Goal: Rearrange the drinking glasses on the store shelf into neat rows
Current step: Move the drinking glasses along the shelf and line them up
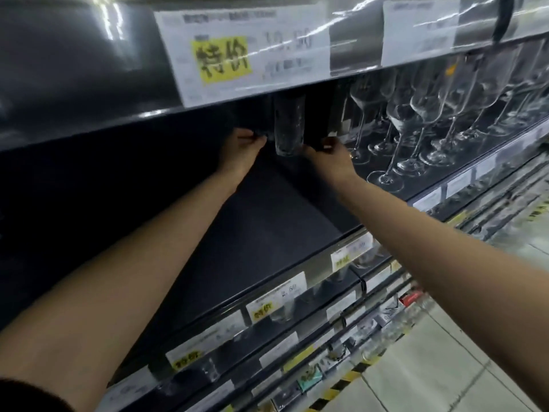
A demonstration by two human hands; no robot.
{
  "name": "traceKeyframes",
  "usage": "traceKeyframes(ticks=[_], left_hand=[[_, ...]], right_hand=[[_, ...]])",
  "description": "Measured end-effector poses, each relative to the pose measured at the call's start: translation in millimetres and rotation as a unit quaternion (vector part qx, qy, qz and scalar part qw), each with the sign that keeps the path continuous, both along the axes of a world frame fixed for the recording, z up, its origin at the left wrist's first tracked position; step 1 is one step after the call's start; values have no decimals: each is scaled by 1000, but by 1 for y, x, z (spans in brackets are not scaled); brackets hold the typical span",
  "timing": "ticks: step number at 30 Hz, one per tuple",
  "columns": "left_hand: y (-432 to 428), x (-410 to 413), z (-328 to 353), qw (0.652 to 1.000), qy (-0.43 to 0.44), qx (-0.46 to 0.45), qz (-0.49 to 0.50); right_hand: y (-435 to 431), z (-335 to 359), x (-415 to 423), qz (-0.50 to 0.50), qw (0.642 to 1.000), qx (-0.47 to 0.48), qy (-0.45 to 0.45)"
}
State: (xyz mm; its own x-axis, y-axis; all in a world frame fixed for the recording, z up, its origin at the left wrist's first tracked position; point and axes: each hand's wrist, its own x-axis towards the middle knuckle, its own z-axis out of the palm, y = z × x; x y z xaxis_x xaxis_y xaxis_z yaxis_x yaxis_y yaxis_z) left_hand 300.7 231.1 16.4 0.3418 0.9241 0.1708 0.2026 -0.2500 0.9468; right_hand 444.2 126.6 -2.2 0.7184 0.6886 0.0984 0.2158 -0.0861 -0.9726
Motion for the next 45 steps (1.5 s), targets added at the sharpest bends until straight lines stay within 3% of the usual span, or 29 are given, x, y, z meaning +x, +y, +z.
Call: traceKeyframes(ticks=[9, 27, 39, 45], left_hand=[[57, 66, -24, 997, -10, -26, 70], [95, 91, -31, 999, -42, -11, 7], [93, 69, -36, 1000, 20, 1, 10], [59, 17, -34, 999, 24, 3, 23]], right_hand=[[69, -13, 30, 39, 998, -29, -50], [102, -23, 52, 88, 994, 57, -1], [97, -26, 51, 71, 994, 9, -77], [85, -21, 37, 110, 993, 22, -35]])
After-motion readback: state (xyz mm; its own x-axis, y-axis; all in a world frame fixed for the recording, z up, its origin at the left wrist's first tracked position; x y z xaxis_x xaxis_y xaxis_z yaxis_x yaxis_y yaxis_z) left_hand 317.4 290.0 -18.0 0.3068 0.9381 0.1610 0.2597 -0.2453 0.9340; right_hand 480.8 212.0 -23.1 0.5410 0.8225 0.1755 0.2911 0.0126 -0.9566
